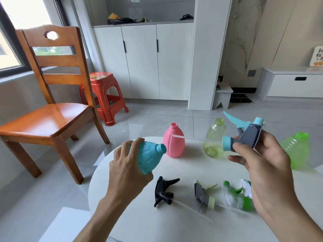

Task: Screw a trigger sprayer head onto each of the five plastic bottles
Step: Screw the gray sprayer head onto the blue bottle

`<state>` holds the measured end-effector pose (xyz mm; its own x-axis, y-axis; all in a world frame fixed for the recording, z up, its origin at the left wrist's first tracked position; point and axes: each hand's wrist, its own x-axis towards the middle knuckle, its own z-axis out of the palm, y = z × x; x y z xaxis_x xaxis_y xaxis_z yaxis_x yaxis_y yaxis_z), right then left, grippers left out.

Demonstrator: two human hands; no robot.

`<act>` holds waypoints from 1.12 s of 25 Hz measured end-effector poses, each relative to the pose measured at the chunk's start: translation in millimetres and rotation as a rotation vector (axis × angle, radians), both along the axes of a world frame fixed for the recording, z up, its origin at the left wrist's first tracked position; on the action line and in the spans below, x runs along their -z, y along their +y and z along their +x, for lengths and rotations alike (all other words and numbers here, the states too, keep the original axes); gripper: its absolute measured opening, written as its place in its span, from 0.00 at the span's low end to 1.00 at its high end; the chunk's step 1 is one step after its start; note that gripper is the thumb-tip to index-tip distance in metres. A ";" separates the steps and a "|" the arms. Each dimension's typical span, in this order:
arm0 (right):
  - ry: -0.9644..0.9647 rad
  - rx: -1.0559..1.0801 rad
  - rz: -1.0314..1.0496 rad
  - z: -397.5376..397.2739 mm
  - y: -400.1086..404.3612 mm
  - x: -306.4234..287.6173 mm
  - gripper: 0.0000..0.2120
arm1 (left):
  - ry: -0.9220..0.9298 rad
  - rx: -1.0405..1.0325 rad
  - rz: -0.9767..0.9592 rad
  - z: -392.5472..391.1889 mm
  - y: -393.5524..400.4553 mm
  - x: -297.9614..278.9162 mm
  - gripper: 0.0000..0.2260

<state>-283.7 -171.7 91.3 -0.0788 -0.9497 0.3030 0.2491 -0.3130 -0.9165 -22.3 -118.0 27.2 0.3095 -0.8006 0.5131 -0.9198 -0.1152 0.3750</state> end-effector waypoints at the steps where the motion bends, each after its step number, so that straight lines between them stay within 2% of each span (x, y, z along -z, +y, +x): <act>1: 0.013 -0.007 0.010 0.0 0.7 1.9 0.16 | 0.002 -0.009 0.007 -1.8 1.9 0.7 0.40; 11: 0.219 -0.092 -0.037 5.8 -3.1 15.3 0.15 | -0.111 0.091 -0.025 -23.3 -11.8 -3.9 0.40; 18: 0.242 -0.312 -0.041 15.4 -8.3 31.5 0.15 | -0.177 0.173 -0.028 -49.2 -10.1 -11.3 0.40; 22: 0.318 -0.433 -0.147 8.7 -12.1 28.5 0.16 | -0.128 0.196 0.009 -48.5 -7.7 -14.2 0.41; 26: 0.615 -0.338 -0.283 5.2 -12.8 25.3 0.14 | -0.128 0.223 0.057 -50.1 -3.7 -13.5 0.42; 28: 0.594 -0.302 -0.244 8.3 -11.6 22.3 0.17 | -0.151 0.214 0.055 -51.7 -3.2 -13.2 0.42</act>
